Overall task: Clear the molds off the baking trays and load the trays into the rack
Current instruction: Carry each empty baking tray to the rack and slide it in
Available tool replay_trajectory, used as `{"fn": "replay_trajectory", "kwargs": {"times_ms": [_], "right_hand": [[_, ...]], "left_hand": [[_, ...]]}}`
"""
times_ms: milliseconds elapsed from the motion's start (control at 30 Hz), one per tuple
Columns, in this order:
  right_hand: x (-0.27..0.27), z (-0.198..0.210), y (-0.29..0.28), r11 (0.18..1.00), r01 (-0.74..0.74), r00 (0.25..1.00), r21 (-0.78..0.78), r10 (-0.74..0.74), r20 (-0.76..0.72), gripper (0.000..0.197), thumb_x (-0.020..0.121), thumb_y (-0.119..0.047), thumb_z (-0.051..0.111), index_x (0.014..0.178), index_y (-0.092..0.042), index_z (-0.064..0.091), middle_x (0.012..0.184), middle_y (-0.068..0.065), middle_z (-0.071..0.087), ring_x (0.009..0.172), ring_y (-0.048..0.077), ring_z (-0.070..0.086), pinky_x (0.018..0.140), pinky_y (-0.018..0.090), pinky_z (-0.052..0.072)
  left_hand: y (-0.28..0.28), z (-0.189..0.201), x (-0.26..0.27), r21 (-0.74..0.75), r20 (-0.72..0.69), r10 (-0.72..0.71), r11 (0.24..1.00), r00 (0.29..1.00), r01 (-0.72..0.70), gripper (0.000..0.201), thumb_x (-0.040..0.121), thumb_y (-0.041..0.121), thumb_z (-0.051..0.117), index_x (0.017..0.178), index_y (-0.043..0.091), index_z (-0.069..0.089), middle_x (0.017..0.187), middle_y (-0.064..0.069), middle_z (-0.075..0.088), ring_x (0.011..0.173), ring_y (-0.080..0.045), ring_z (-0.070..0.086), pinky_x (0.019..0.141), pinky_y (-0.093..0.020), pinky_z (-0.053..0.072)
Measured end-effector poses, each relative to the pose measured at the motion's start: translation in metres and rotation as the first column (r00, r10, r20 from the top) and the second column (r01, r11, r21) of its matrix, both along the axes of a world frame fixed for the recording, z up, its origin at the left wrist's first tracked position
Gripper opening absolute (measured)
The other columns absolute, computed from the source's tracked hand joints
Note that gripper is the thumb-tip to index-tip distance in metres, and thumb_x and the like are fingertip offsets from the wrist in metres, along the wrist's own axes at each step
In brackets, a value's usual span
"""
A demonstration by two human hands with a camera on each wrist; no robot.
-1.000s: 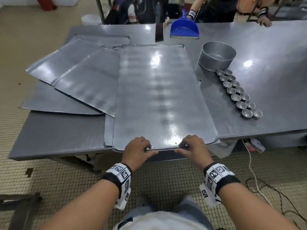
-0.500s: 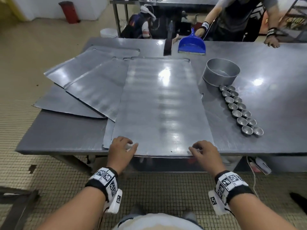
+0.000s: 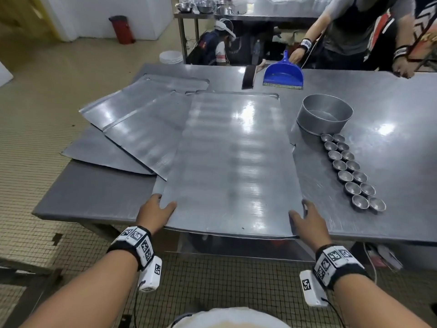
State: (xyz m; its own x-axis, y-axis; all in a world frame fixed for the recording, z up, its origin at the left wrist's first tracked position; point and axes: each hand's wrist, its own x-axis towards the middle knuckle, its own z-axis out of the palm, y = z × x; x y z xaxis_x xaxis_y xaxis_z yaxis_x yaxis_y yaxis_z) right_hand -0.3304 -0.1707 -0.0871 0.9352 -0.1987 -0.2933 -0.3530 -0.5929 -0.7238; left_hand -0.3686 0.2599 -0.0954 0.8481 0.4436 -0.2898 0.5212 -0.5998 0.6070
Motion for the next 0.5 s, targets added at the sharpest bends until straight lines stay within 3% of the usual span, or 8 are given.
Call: {"fn": "replay_trajectory", "kwargs": {"times_ms": [67, 167, 300, 500], "right_hand": [[0.006, -0.001, -0.002, 0.995, 0.080, 0.997, 0.053, -0.079, -0.022, 0.070, 0.096, -0.041, 0.059, 0.155, -0.022, 0.027, 0.142, 0.010, 0.055, 0.120, 0.033, 0.059, 0.101, 0.044, 0.049], [0.018, -0.003, -0.003, 0.994, 0.112, 0.992, 0.002, -0.112, -0.067, 0.057, 0.096, -0.047, 0.056, 0.142, -0.015, 0.047, 0.131, 0.012, 0.062, 0.111, 0.031, 0.061, 0.098, 0.046, 0.050], [0.023, -0.008, 0.001, 0.985, 0.174, 0.978, 0.022, -0.170, -0.117, 0.049, 0.097, -0.048, 0.054, 0.131, -0.013, 0.053, 0.114, 0.011, 0.062, 0.097, 0.029, 0.062, 0.087, 0.041, 0.053], [0.025, -0.010, -0.002, 0.985, 0.169, 0.983, -0.020, -0.170, -0.076, 0.046, 0.095, -0.050, 0.057, 0.119, -0.011, 0.062, 0.108, 0.010, 0.067, 0.094, 0.029, 0.063, 0.083, 0.038, 0.050]], "left_hand": [[0.002, 0.001, 0.009, 0.019, -0.022, -0.010, 1.000, 1.000, 0.010, 0.067, 0.091, 0.054, 0.064, 0.140, 0.012, 0.051, 0.141, -0.011, 0.058, 0.124, -0.033, 0.057, 0.101, -0.042, 0.047], [0.003, 0.000, 0.016, 0.021, -0.045, 0.019, 1.000, 0.999, -0.019, 0.072, 0.089, 0.061, 0.062, 0.140, 0.012, 0.050, 0.139, -0.012, 0.059, 0.121, -0.034, 0.058, 0.098, -0.041, 0.048], [0.002, -0.009, 0.013, 0.043, -0.075, 0.083, 0.996, 0.994, -0.080, 0.080, 0.085, 0.075, 0.055, 0.138, 0.015, 0.050, 0.134, -0.011, 0.061, 0.116, -0.035, 0.061, 0.096, -0.046, 0.051], [0.000, -0.006, 0.011, 0.050, -0.024, 0.103, 0.994, 0.994, -0.101, 0.078, 0.082, 0.077, 0.057, 0.128, 0.014, 0.057, 0.124, -0.010, 0.066, 0.108, -0.033, 0.063, 0.091, -0.047, 0.054]]}}
